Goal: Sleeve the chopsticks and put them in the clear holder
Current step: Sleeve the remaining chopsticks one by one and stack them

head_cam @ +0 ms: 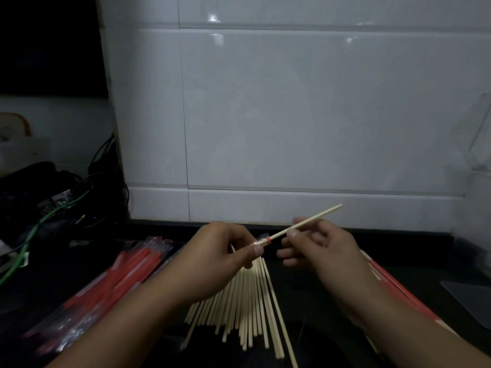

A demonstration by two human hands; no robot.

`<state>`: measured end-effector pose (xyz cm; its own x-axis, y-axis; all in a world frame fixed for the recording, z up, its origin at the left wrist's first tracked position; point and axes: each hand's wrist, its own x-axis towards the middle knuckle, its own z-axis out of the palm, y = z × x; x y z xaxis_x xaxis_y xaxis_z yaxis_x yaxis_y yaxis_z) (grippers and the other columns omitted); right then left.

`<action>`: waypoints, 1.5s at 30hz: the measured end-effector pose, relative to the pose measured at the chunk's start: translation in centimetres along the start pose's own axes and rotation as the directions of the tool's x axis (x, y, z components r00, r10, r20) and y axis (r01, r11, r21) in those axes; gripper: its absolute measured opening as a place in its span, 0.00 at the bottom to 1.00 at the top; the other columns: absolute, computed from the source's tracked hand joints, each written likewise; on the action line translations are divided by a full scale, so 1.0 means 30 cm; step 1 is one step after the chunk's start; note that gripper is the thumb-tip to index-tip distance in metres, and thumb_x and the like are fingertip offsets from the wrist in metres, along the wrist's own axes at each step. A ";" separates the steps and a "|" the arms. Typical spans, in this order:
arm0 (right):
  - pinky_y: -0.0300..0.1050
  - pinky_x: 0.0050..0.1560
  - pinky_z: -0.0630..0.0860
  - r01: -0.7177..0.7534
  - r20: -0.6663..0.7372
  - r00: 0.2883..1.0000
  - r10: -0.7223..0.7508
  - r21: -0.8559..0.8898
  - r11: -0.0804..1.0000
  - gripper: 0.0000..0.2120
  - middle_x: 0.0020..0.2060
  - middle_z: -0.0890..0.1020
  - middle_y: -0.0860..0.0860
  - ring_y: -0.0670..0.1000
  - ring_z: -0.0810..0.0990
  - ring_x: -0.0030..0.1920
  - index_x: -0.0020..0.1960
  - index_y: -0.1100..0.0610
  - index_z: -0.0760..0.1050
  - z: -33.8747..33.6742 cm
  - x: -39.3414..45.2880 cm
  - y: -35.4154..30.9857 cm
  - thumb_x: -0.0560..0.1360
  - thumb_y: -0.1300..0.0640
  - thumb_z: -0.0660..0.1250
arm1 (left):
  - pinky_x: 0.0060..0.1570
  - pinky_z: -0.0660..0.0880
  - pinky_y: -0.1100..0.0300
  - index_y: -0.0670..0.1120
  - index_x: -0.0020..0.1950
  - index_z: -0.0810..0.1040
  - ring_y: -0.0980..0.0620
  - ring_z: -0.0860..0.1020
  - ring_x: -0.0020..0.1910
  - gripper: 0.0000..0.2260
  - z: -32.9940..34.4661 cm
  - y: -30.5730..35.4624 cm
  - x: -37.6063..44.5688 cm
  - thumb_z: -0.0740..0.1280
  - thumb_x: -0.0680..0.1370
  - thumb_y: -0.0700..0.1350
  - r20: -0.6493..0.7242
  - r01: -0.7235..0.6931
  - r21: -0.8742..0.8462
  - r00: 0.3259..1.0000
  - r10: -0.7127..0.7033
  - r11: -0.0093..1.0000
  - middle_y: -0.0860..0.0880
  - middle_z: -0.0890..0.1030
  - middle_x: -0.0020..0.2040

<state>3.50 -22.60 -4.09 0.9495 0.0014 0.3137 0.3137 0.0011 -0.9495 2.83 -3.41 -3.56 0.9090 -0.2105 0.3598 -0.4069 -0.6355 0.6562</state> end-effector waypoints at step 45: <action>0.42 0.39 0.76 0.129 -0.285 0.951 -0.118 0.019 0.991 0.10 0.35 0.85 0.54 0.47 0.83 0.34 0.52 0.53 0.80 -0.110 0.051 -0.032 0.75 0.65 0.70 | 0.38 0.76 0.67 0.50 0.48 0.84 0.59 0.81 0.36 0.04 -0.043 0.028 -0.003 0.70 0.77 0.46 0.270 0.147 -0.163 0.958 -0.099 0.976 0.52 0.85 0.41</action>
<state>4.66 -25.89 -2.70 0.8665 -0.2839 0.4107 0.4335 0.0199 -0.9009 2.30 -2.97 -2.20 0.9354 -0.3389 0.1008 -0.2782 -0.5298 0.8012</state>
